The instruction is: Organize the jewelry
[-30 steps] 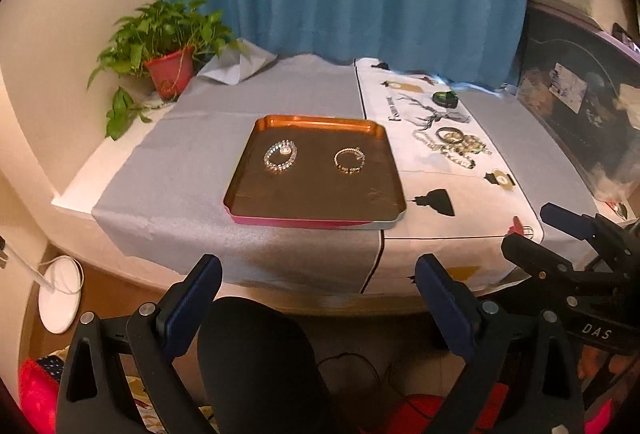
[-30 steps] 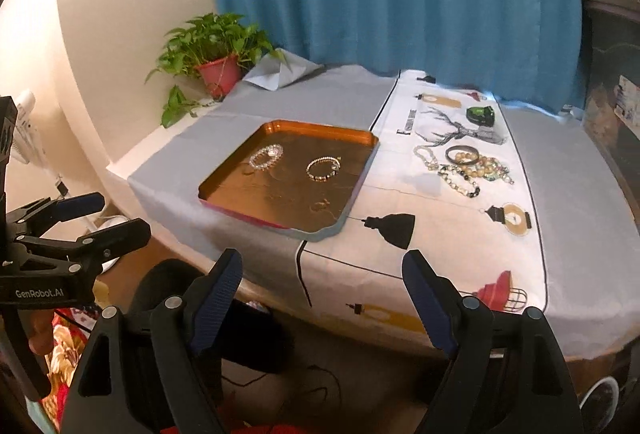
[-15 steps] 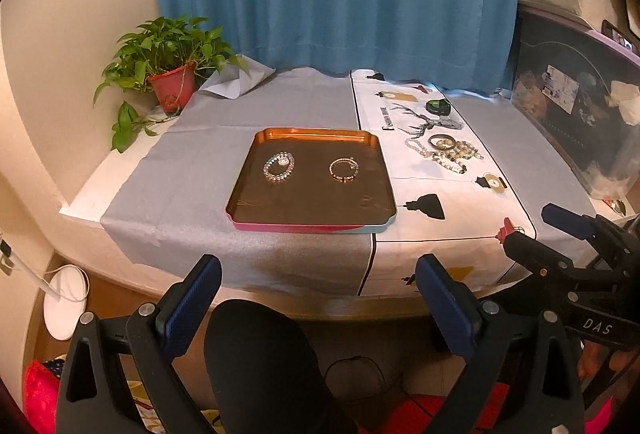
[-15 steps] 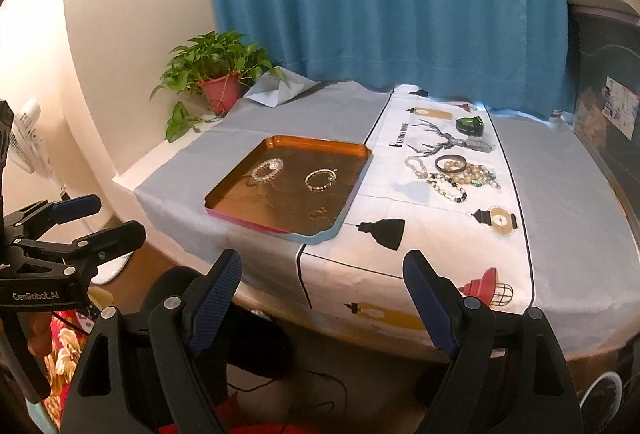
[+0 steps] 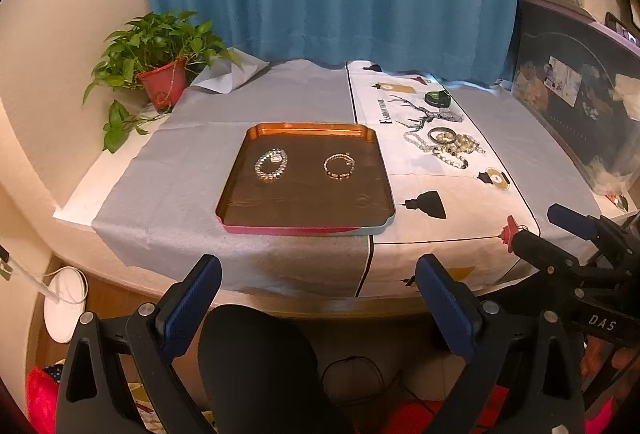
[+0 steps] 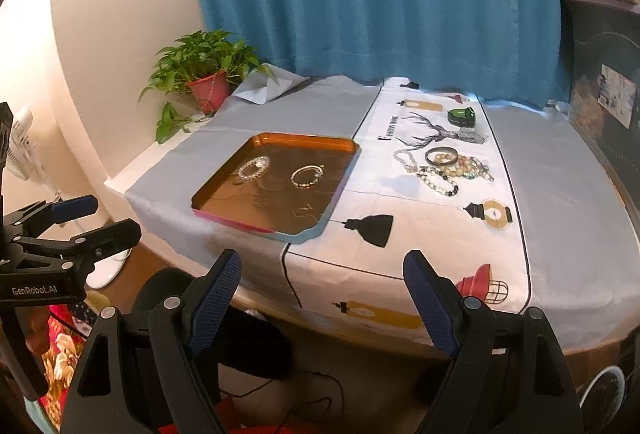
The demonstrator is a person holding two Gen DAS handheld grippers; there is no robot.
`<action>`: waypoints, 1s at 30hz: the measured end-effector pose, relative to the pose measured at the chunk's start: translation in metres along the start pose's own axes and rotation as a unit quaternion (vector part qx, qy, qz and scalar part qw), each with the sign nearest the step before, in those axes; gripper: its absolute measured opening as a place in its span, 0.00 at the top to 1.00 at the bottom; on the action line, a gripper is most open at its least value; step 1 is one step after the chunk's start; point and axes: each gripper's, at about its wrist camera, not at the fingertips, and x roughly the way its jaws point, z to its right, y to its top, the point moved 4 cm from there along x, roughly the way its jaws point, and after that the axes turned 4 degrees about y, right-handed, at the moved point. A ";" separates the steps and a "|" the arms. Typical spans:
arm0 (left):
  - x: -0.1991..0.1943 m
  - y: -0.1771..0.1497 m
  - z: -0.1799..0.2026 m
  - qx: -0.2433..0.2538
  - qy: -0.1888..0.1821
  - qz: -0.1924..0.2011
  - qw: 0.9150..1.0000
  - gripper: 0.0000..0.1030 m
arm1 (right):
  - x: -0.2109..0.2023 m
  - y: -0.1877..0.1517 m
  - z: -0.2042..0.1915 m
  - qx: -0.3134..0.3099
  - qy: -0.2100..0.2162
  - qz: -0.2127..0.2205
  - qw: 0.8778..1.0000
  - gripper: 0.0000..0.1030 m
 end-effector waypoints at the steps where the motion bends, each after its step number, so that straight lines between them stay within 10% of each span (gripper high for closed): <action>1: 0.003 0.001 0.002 0.002 -0.001 -0.002 1.000 0.06 | 0.001 0.000 0.003 0.003 -0.002 -0.001 1.000 0.19; 16: 0.081 0.078 0.063 0.055 -0.033 -0.027 0.998 0.06 | 0.035 0.013 0.088 0.055 -0.060 -0.009 0.997 0.19; 30: 0.290 0.177 0.159 0.142 -0.059 -0.145 0.977 0.04 | 0.165 0.057 0.230 0.107 -0.137 -0.070 0.982 0.18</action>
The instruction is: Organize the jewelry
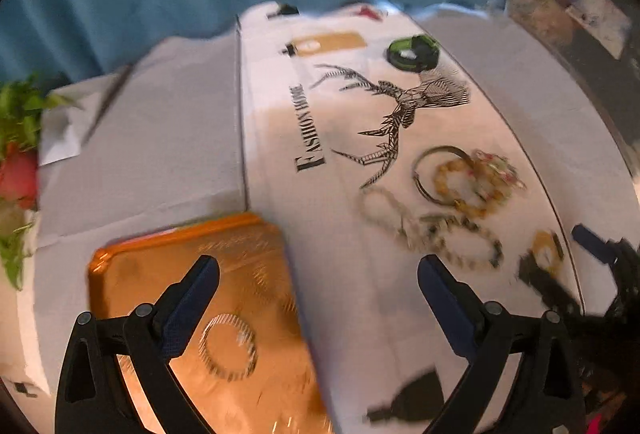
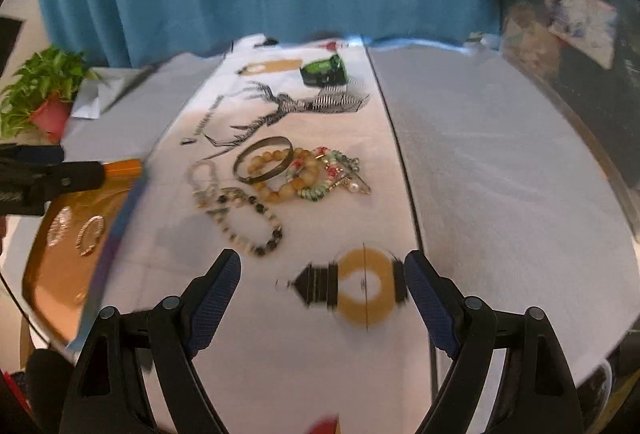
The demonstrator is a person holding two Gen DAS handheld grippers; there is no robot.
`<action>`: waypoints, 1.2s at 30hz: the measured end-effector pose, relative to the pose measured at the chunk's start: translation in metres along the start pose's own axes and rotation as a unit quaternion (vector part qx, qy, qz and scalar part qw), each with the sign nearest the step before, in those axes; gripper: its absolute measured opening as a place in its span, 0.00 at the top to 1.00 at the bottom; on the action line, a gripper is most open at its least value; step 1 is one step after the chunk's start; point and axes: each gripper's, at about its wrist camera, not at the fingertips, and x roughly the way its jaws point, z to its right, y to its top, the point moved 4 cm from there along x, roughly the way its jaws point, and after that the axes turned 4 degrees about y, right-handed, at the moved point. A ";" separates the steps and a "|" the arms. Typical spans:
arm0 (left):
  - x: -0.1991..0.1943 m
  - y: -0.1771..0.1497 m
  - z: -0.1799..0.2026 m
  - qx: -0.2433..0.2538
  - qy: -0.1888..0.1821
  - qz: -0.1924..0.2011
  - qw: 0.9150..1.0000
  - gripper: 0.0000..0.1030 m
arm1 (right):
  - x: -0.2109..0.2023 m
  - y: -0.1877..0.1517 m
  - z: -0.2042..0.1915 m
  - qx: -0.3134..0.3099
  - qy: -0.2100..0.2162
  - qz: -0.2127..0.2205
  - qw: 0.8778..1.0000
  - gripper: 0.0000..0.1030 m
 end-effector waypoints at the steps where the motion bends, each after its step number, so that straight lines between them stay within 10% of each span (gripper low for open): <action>1: 0.009 0.005 0.002 0.001 -0.007 -0.006 1.000 0.04 | 0.012 0.004 0.001 0.000 0.009 -0.009 1.000 0.18; 25: 0.096 0.027 0.012 0.031 -0.043 -0.045 0.998 0.03 | 0.073 0.013 -0.011 -0.053 -0.019 -0.018 0.998 0.13; 27: 0.091 0.029 0.018 0.047 -0.055 -0.027 0.997 0.23 | 0.071 0.011 -0.014 -0.054 -0.017 -0.014 0.998 0.25; 28: 0.083 0.029 0.025 0.066 -0.066 -0.010 0.996 0.67 | 0.068 0.011 -0.018 -0.063 -0.012 -0.008 0.998 0.36; 29: 0.077 0.028 0.033 0.092 -0.080 -0.001 0.993 0.90 | 0.065 0.010 -0.024 -0.074 -0.004 0.000 0.997 0.69; 30: 0.073 0.026 0.039 0.104 -0.086 -0.006 0.991 0.98 | 0.063 0.009 -0.028 -0.080 -0.001 0.001 0.997 0.92; 36: 0.042 0.019 0.035 0.081 -0.113 0.014 0.990 0.97 | 0.044 0.005 -0.029 -0.036 0.046 -0.001 0.998 0.92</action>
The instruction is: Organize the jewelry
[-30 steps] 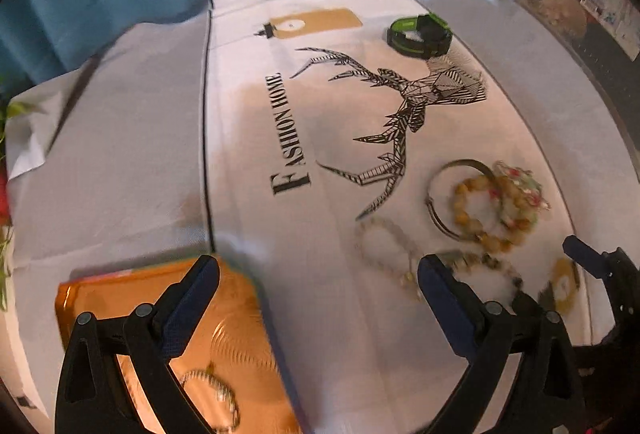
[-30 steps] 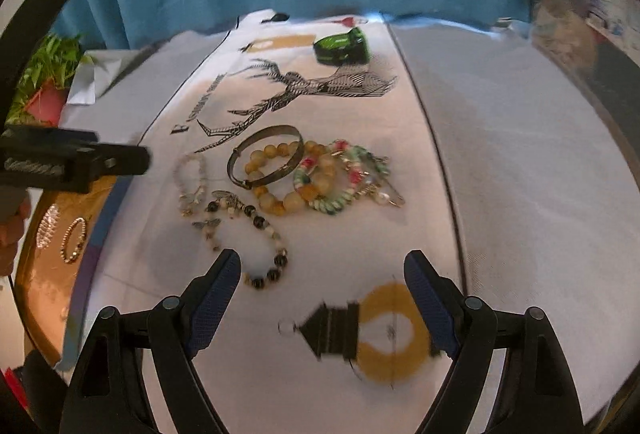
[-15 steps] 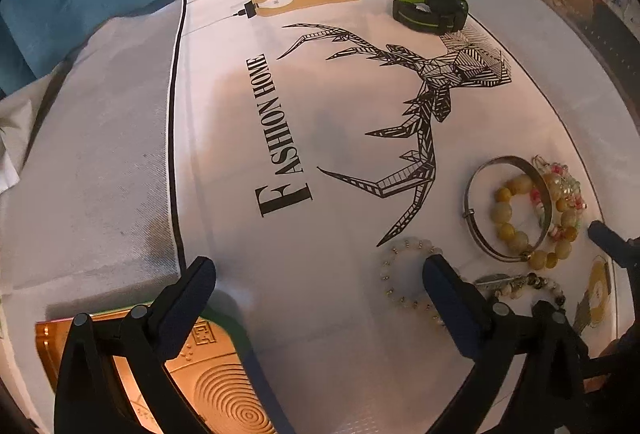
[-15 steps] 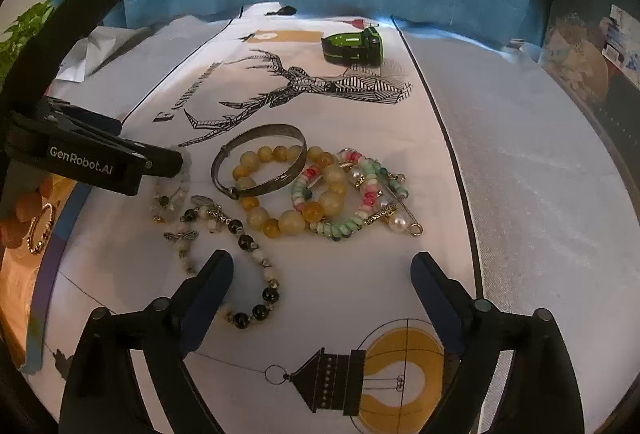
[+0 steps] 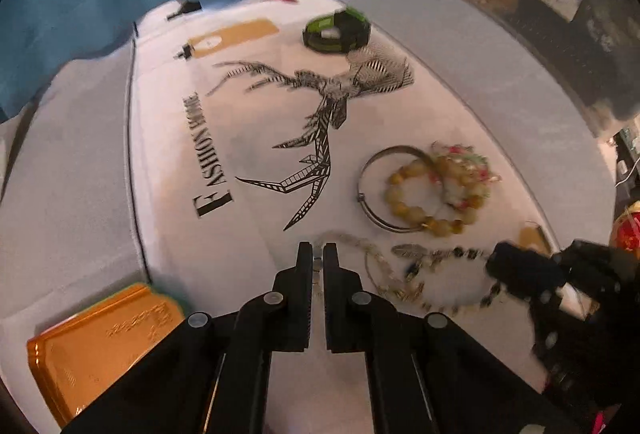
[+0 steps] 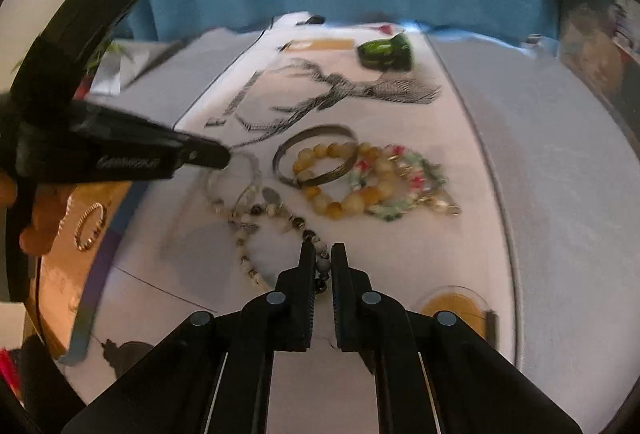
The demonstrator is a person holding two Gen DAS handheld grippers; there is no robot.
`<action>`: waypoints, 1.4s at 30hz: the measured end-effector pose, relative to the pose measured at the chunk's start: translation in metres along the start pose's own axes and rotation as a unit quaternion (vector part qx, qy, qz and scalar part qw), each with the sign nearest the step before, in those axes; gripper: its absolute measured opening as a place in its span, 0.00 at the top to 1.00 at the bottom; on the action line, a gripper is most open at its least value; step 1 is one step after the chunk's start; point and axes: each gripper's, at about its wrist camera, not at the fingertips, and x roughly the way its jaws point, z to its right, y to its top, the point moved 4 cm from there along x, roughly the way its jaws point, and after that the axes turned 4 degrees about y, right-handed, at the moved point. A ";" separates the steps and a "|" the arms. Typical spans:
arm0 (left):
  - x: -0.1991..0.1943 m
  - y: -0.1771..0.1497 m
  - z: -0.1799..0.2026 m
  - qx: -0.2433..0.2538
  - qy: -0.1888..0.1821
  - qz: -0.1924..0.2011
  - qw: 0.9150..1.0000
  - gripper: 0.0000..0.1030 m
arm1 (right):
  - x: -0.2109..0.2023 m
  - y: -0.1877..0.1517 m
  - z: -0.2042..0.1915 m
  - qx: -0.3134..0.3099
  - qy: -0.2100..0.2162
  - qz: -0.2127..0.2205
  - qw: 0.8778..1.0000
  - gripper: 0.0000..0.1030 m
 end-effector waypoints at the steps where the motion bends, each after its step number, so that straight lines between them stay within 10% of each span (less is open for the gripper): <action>1: -0.010 -0.002 -0.001 -0.009 -0.001 0.010 1.000 0.97 | -0.009 0.001 0.002 0.002 -0.002 0.009 1.000 0.92; 23: -0.206 -0.113 0.010 -0.102 0.020 0.119 0.987 1.00 | -0.164 -0.026 -0.020 0.014 -0.011 0.082 0.996 0.92; 33: -0.194 -0.121 0.011 -0.107 0.016 0.095 0.989 1.00 | -0.181 -0.040 -0.027 0.006 -0.001 0.085 0.996 0.92; 38: -0.157 -0.104 0.036 -0.069 0.011 0.067 0.995 0.67 | -0.163 -0.037 -0.015 0.019 0.022 0.075 0.997 0.92; 42: -0.110 -0.102 0.054 -0.043 0.010 0.015 0.999 0.58 | -0.143 -0.028 -0.001 0.029 0.035 0.076 0.996 0.92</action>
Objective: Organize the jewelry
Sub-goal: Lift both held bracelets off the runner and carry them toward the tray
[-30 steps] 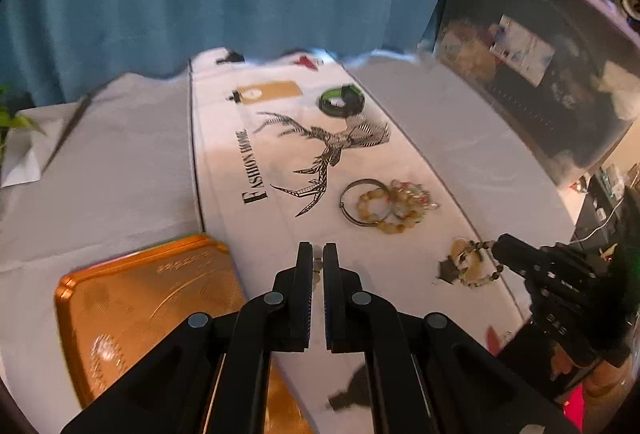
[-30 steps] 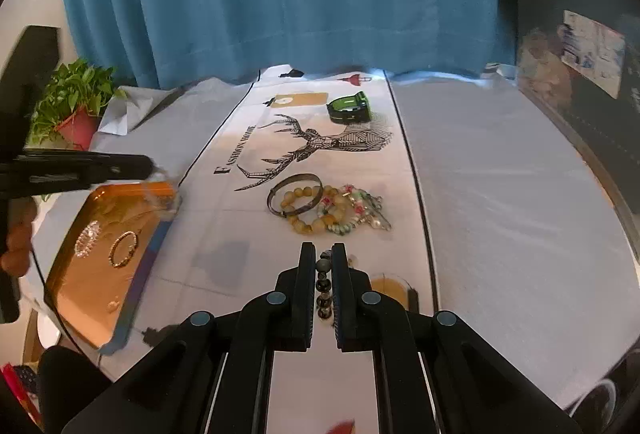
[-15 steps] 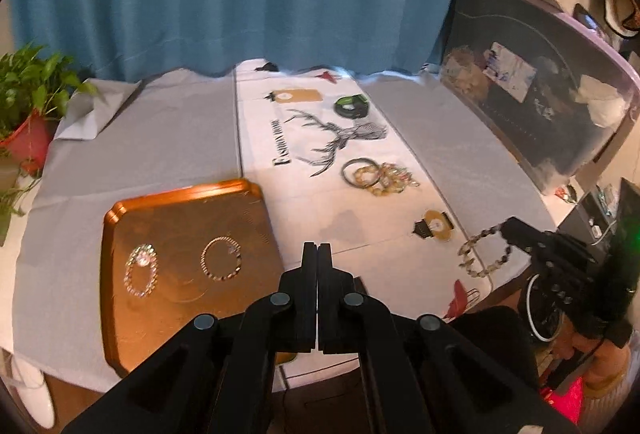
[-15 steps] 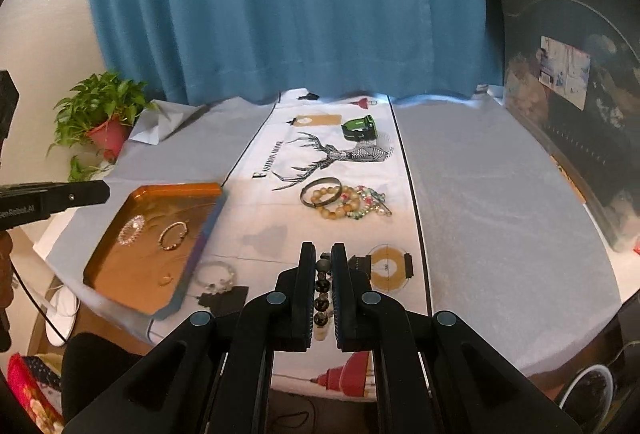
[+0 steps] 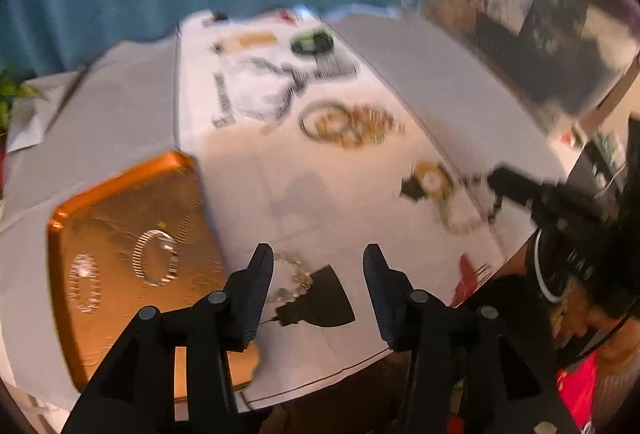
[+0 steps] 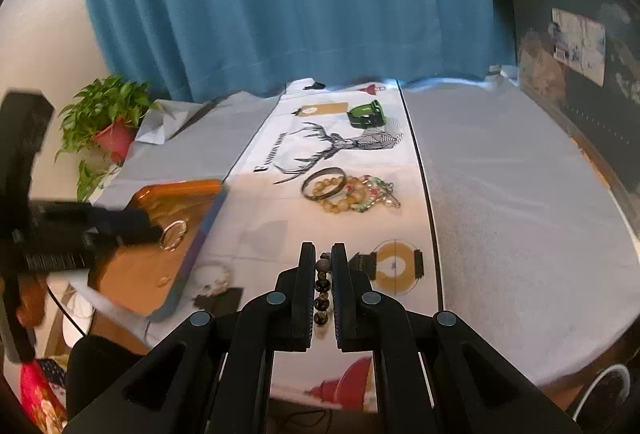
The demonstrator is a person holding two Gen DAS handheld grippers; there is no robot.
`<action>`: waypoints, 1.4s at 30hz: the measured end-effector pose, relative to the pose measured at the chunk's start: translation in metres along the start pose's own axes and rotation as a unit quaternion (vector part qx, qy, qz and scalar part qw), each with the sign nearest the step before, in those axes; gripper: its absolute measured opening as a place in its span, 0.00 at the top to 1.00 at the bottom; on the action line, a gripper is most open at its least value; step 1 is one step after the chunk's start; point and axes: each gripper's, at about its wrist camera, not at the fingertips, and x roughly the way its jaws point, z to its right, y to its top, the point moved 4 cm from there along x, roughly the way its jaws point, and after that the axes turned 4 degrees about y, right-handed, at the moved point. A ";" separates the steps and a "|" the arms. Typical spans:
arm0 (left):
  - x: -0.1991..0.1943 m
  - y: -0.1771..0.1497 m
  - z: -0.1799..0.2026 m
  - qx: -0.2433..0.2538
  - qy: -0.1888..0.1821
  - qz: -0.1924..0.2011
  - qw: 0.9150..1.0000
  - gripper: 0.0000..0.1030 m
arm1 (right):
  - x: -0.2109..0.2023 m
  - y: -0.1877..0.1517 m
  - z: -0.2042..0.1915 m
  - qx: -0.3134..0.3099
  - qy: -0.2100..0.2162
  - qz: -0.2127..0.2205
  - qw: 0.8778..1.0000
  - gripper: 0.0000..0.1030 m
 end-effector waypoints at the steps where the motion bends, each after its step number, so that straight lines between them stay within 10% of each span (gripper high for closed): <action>1: 0.012 -0.002 0.003 0.005 0.002 -0.012 1.000 0.58 | 0.008 -0.001 0.007 0.003 -0.001 -0.005 1.000 0.92; 10: 0.074 -0.028 0.004 0.008 0.005 -0.087 0.996 0.56 | 0.056 -0.049 0.079 0.047 -0.081 -0.096 0.991 0.86; 15: 0.074 -0.027 0.004 0.007 0.011 -0.088 0.996 0.47 | 0.053 -0.054 0.095 0.067 -0.079 -0.091 0.991 0.34; 33: 0.080 -0.019 0.008 0.004 -0.003 -0.106 0.994 0.49 | 0.095 -0.032 0.084 -0.046 -0.092 -0.095 0.990 0.34; 35: 0.080 -0.018 0.010 0.024 0.026 -0.100 0.994 0.92 | 0.094 -0.033 0.083 -0.048 -0.093 -0.091 0.990 0.36; 37: 0.079 -0.017 0.009 0.005 -0.013 -0.116 0.993 0.91 | 0.091 -0.032 0.079 -0.059 -0.084 -0.083 0.991 0.88; 42: 0.047 -0.007 0.003 -0.007 -0.013 -0.072 0.997 0.91 | 0.079 -0.030 0.078 -0.030 -0.061 -0.083 0.994 0.89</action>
